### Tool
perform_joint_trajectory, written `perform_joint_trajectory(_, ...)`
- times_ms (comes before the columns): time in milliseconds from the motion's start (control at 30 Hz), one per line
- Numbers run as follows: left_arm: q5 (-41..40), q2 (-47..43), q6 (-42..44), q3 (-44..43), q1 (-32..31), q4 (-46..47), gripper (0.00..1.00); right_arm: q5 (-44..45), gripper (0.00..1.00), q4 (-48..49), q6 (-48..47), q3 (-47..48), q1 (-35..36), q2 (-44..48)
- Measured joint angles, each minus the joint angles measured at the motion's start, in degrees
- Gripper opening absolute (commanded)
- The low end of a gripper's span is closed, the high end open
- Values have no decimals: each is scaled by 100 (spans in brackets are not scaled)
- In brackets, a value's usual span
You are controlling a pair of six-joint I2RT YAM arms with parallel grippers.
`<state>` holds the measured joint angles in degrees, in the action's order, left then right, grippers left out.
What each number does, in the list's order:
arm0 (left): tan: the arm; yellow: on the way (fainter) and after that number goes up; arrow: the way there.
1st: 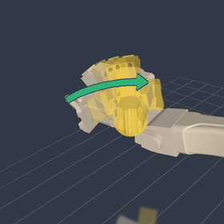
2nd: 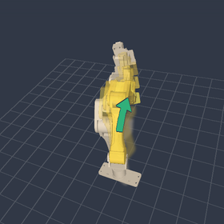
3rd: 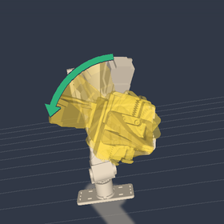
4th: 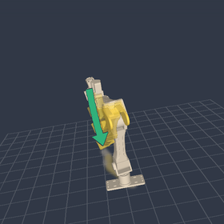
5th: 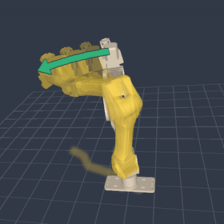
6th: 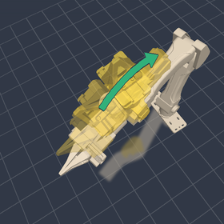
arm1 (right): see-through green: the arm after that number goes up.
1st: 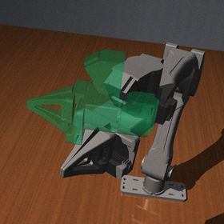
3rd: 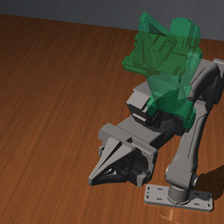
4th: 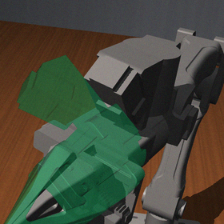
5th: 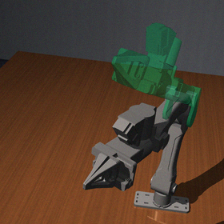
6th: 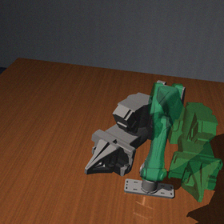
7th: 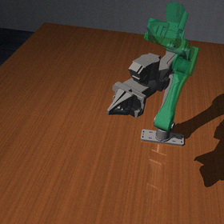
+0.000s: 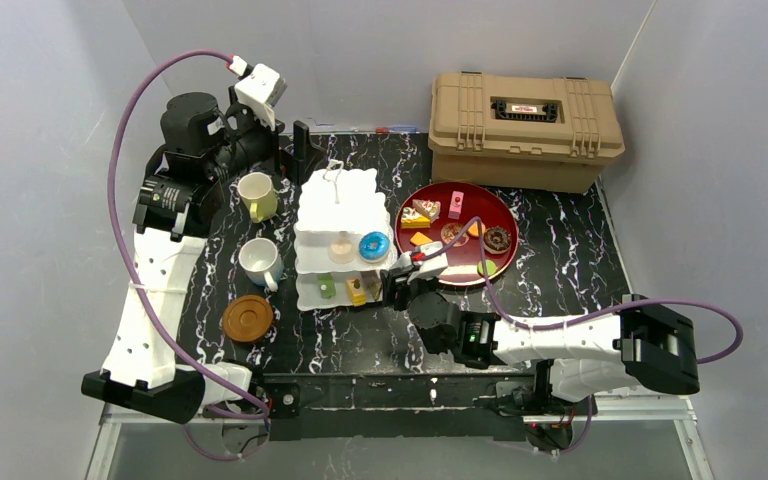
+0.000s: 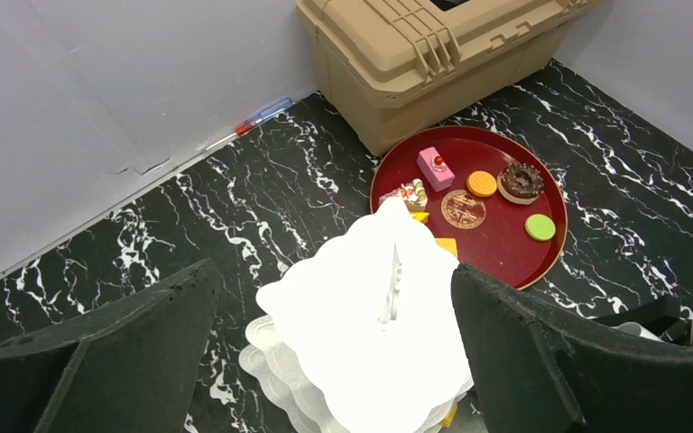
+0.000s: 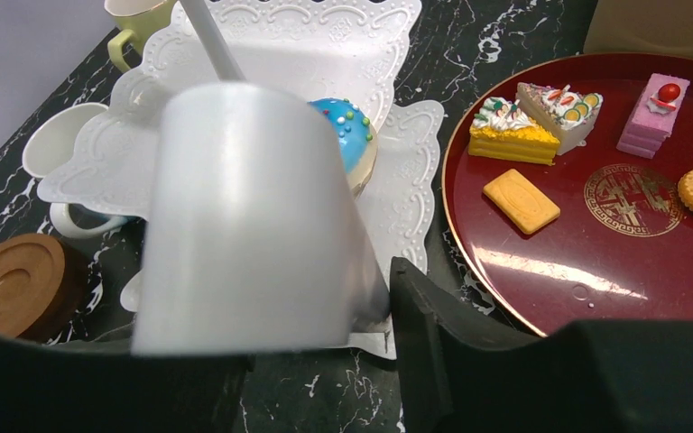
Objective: Serve the afternoon tea
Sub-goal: Place the desert on the desert table.
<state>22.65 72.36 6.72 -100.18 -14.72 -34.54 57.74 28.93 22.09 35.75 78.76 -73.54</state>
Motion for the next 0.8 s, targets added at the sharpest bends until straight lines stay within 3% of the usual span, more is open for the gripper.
perform_joint_trajectory(333,33,0,-31,-2,-2,0,99,28,40,-28,13,-9,2,59)
perform_joint_trajectory(800,50,0,-39,-2,0,2,99,898,42,-494,-334,-675,-70,1565)
